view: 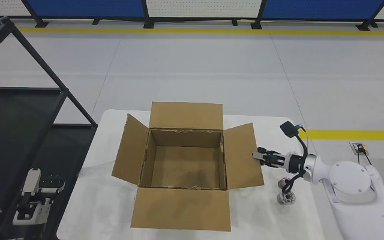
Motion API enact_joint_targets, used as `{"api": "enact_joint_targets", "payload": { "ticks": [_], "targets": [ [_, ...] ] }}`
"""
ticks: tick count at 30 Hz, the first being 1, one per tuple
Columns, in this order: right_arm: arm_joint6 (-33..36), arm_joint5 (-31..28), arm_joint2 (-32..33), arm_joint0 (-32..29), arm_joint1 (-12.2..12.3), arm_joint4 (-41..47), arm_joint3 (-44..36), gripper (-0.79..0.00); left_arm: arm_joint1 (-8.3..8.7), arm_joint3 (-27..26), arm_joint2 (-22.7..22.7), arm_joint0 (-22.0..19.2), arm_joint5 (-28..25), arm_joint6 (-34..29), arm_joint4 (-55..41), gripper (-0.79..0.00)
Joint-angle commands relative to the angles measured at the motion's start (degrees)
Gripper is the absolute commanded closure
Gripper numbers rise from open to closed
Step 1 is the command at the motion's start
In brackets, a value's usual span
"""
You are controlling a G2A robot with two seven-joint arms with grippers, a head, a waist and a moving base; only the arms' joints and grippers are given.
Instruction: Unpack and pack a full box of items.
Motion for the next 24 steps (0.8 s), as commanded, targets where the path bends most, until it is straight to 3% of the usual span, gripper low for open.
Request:
{"api": "enact_joint_targets", "payload": {
  "ticks": [1, 24],
  "targets": [
    [-0.63, 0.11, -0.06, 0.02, 0.08, 0.30, 0.14, 0.000, 0.00, 0.00, 0.00, 0.00, 0.00, 0.00, 0.00, -0.785],
    [-7.65, 1.47, 1.02, -2.71, 1.13, 4.18, -0.93, 0.000, 0.00, 0.00, 0.00, 0.00, 0.00, 0.00, 0.00, -0.785]
  ]
}}
